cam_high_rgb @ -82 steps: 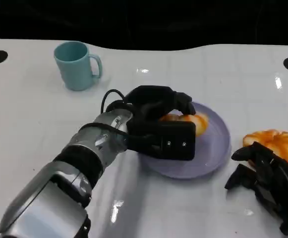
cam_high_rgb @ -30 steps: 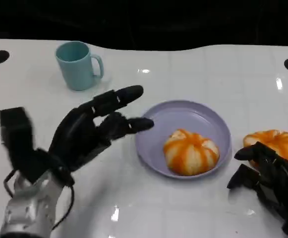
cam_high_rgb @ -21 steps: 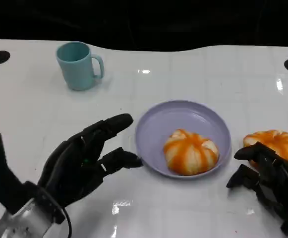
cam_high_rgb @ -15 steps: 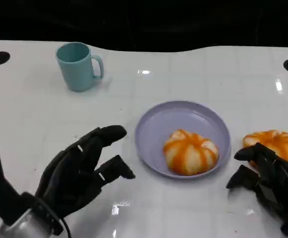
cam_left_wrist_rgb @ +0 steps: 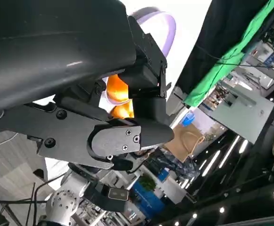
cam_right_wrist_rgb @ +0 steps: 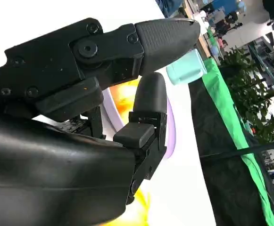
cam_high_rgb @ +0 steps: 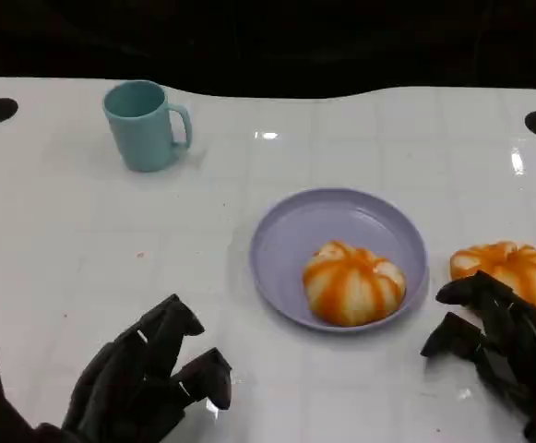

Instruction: Grasp the bread from the table and place it into the plate.

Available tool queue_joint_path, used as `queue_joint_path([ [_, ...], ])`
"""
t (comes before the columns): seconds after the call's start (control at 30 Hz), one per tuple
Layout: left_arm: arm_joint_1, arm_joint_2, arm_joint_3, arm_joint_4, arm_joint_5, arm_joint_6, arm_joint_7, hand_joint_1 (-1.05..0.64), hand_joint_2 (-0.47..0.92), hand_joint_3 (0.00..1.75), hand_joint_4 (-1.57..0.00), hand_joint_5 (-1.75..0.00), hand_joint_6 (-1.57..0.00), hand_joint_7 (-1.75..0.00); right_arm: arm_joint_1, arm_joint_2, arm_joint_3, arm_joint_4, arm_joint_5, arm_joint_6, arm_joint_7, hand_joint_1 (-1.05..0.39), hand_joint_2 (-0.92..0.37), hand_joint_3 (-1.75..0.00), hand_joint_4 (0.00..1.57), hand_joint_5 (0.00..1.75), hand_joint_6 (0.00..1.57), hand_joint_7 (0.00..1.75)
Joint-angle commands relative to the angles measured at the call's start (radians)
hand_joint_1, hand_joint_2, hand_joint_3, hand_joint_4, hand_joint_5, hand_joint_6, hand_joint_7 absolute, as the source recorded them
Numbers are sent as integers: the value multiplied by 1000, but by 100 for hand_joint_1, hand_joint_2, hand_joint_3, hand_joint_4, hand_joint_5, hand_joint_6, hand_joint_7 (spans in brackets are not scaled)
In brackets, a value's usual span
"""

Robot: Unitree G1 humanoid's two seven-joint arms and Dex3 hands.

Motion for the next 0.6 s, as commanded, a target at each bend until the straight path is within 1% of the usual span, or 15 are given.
queue_joint_path([
  [0.03, 12, 10, 11, 3, -3, 5, 3, -53, 92, 34, -82, -175, -57, -175, 18, -10, 4, -21, 0, 15, -15, -54, -92, -21, 66, 153, 64, 119],
  [0.33, 2, -3, 18, 21, 3, -21, 4, -53, 92, 31, -84, -175, -57, -174, 30, -9, 13, -44, -1, 32, -24, -53, -92, -22, 66, 153, 63, 119],
  [0.47, -14, 6, 18, 46, 3, -31, -23, -54, 92, 34, -84, -175, -59, -175, 24, -8, 11, -36, 0, 26, -24, -52, -92, -22, 66, 153, 63, 119],
  [0.6, -23, 10, 17, 63, 13, -43, -24, -54, 92, 33, -83, -175, -59, -173, 14, -12, 9, -9, -1, -2, -5, -52, -92, -23, 65, 153, 61, 120],
])
